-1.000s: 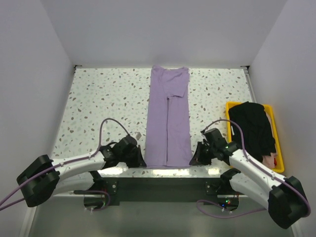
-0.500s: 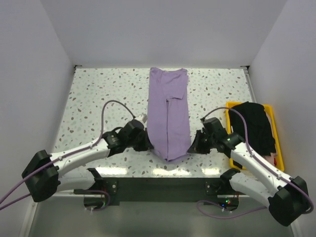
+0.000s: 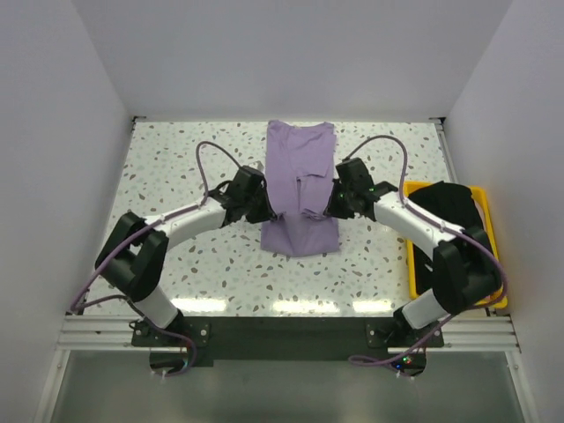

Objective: Fold and stack the t-shirts
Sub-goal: Fold the tshirt

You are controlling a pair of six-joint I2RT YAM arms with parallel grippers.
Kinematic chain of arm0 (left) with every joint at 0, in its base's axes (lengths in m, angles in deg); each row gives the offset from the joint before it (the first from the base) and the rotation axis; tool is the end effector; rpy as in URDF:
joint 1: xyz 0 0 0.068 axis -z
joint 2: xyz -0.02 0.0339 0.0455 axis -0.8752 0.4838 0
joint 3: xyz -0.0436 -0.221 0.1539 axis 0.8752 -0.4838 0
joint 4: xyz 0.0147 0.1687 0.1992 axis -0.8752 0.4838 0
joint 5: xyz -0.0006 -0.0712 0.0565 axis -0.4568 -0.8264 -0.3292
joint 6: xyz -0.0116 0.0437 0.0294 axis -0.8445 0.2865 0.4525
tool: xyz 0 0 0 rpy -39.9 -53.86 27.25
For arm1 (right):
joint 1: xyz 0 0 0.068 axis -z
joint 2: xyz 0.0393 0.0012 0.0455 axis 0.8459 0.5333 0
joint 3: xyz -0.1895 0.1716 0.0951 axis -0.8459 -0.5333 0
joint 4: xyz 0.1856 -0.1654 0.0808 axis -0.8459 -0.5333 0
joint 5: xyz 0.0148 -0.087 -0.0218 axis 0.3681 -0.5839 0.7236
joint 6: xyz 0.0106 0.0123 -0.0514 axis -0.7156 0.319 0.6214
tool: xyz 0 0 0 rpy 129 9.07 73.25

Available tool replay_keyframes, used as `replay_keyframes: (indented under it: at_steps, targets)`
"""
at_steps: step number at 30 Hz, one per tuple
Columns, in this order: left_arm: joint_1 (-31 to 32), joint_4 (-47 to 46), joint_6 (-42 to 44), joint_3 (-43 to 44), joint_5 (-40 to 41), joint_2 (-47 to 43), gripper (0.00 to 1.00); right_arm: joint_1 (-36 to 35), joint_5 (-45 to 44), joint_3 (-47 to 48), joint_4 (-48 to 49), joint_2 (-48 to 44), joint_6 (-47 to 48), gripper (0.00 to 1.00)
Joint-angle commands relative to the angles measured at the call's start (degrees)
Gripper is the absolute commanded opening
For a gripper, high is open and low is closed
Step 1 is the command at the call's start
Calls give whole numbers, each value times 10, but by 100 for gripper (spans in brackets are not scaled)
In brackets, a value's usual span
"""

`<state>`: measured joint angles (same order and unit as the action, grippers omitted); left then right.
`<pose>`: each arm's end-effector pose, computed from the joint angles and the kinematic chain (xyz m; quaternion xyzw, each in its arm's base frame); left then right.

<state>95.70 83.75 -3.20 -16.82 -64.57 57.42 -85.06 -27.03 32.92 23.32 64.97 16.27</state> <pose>0.2787 -0.1949 0.1999 -0.0864 0.9317 -0.2486 0.2505 0.2796 0.1434 0.2317 0.1047 0.9407 0.1691 0.2747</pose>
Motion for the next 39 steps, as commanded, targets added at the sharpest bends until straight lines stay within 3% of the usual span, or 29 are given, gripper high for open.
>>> replay_keyframes:
  at_steps: [1, 14, 34, 35, 37, 38, 39]
  targets:
    - [-28, -53, 8, 64, -9, 32, 0, 38, -5, 58, 62, 53, 13, 0]
    - [-81, -43, 15, 183, -17, 158, 0, 99, 54, 191, 84, 199, 20, 0]
    - [-137, -53, 41, 249, -64, 241, 0, 149, 111, 230, 117, 284, 9, 0]
    - [-138, -52, 45, 260, -72, 246, 9, 152, 114, 237, 115, 290, 8, 0]
    - [-142, -55, 49, 269, -79, 257, 21, 154, 120, 241, 116, 299, 6, 13]
    - [-142, -58, 54, 271, -81, 256, 33, 157, 121, 243, 118, 301, 6, 19]
    - [-146, -62, 57, 271, -81, 254, 39, 159, 121, 243, 120, 300, 7, 31]
